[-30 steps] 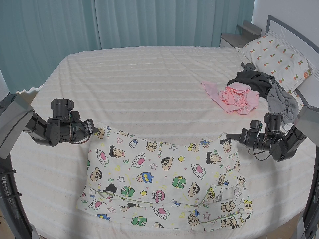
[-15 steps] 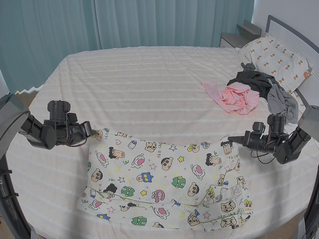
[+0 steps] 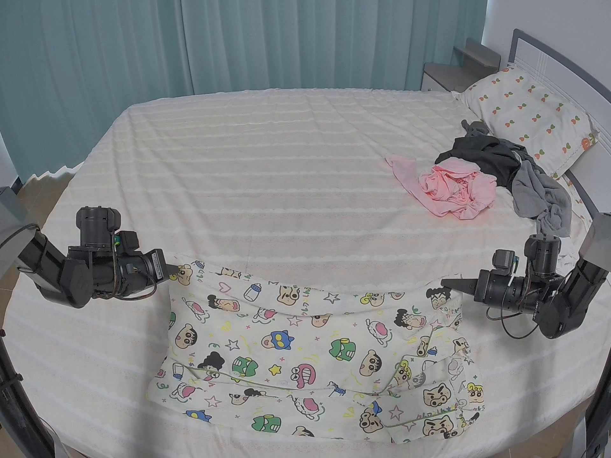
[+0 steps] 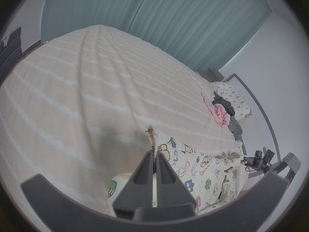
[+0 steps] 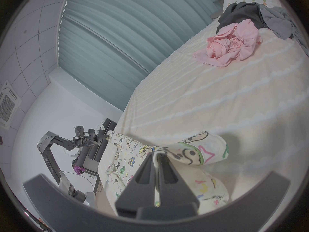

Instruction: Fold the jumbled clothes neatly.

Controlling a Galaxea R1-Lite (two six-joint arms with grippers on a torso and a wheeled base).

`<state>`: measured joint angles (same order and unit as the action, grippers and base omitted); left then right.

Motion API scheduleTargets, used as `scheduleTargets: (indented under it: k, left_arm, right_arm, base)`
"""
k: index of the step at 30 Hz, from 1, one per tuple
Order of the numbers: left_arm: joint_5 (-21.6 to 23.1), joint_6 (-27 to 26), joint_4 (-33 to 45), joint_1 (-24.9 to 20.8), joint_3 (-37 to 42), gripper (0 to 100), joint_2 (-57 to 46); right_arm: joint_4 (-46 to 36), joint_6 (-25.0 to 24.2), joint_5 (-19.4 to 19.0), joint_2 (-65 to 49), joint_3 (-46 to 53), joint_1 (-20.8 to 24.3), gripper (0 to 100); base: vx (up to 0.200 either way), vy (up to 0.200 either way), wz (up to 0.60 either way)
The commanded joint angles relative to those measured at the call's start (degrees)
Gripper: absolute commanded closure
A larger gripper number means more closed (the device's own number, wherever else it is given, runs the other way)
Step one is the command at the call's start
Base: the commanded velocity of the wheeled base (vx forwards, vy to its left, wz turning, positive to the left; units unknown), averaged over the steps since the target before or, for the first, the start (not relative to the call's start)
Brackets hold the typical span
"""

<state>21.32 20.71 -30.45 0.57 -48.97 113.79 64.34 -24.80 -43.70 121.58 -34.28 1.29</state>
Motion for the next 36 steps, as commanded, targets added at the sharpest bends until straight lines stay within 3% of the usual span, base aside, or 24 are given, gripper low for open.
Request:
scheduleTargets:
  k: [1, 11, 16, 26, 36]
  left_arm:
    - [0.2, -0.1, -1.8, 0.5, 4.4, 100, -3.7]
    - [3.4, -0.2, -4.6, 0.8, 14.5, 100, -9.2]
    - [4.2, -0.2, -10.2, 1.7, 20.8, 100, -9.5]
    - [6.6, -0.2, -12.8, 3.7, 27.4, 100, -8.4]
    - [7.0, -2.2, -13.5, 3.8, 29.5, 100, -3.2]
  right_arm:
    - [2.9, 0.3, -0.2, -0.2, 5.0, 0.0, 100]
    - [6.6, 6.7, -0.2, -0.3, 13.1, -0.1, 100]
    - [7.0, 12.6, -0.2, -0.1, 18.7, -0.1, 100]
    - [7.0, 19.7, -0.2, 2.3, 23.1, -3.2, 100]
    - [7.0, 22.0, 0.3, 4.6, 25.0, -3.5, 100]
  base:
    - [0.000, 0.000, 0.00]
    - [0.000, 0.000, 0.00]
    - [0.000, 0.000, 0.00]
    - [0.000, 0.000, 0.00]
    - [0.000, 0.000, 0.00]
